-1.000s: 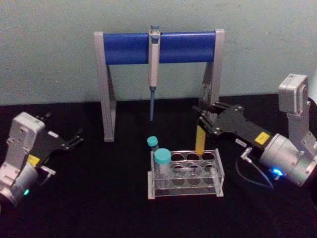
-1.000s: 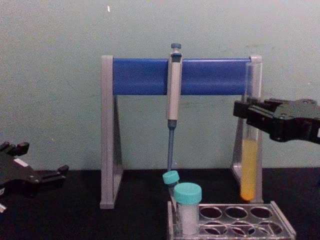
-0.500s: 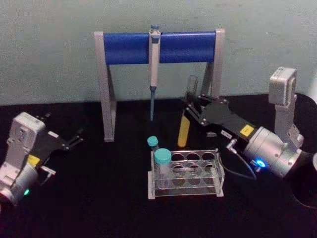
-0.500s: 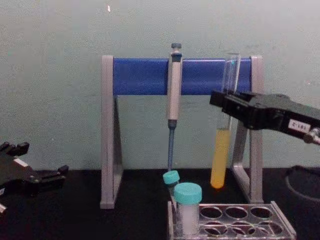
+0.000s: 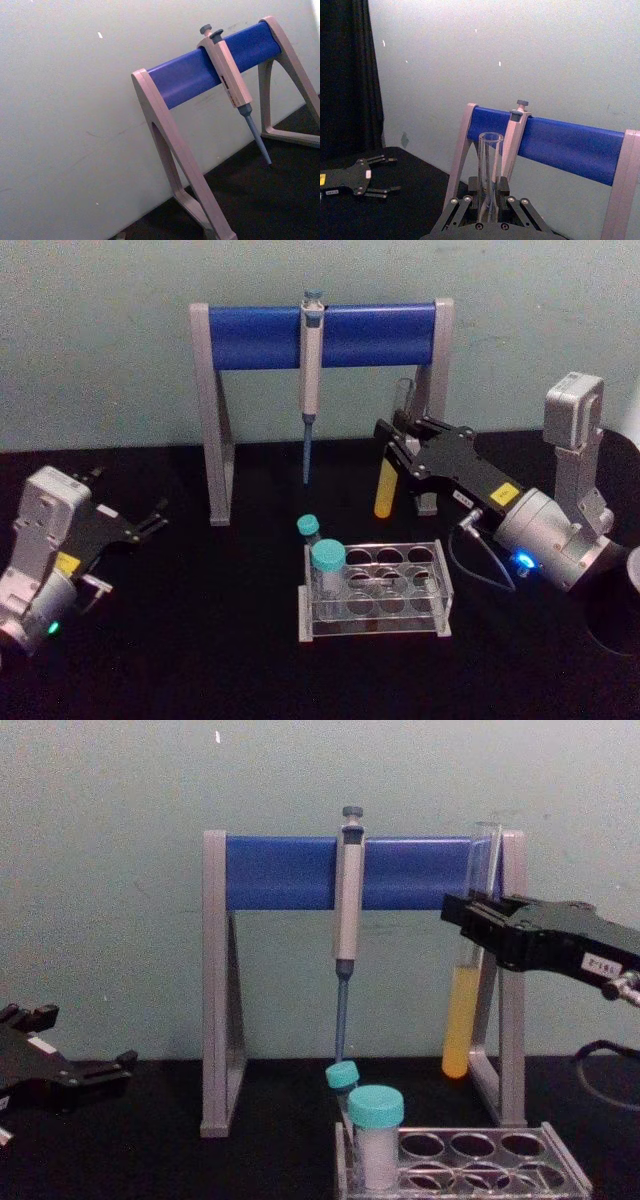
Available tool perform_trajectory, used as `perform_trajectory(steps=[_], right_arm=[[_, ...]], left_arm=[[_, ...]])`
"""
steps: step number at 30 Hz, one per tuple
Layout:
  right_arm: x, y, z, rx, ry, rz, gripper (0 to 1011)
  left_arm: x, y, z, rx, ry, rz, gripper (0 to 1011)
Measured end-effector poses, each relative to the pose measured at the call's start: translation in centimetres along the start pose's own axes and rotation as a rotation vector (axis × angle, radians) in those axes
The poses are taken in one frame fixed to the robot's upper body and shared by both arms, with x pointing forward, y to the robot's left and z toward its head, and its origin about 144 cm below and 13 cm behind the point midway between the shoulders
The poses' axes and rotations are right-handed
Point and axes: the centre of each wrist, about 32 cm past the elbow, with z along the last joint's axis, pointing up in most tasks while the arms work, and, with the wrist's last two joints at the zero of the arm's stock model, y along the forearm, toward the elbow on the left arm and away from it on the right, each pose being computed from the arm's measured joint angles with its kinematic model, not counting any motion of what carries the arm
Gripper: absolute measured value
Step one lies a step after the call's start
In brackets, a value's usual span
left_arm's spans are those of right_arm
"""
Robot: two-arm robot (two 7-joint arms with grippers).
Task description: Pick up the test tube from the test tube rack, shake it, then place it back into the test tube rack.
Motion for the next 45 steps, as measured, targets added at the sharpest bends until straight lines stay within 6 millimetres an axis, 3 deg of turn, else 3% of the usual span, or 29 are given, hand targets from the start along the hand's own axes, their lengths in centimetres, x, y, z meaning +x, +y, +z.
perform_trajectory(steps=[18,31,36,45], right_arm=[[0.2,-1.0,0.7,-0.036,-0.059,-0.044,235],[-0.4,-3.4,2.1,-0.131,-0.089,-0.001,235],[-0.9,-3.1,1.9,-0.122,-0.049,0.050,235],[-1.0,-0.9,0.9,-0.089,0.021,0.107,235]], left_arm=[[0.0,0.0,0.0,0.000,0.000,0.000,1001],[0.0,0.0,0.0,0.000,0.000,0.000,1001],[0.0,0.0,0.0,0.000,0.000,0.000,1001],[0.0,0.0,0.0,0.000,0.000,0.000,1001]])
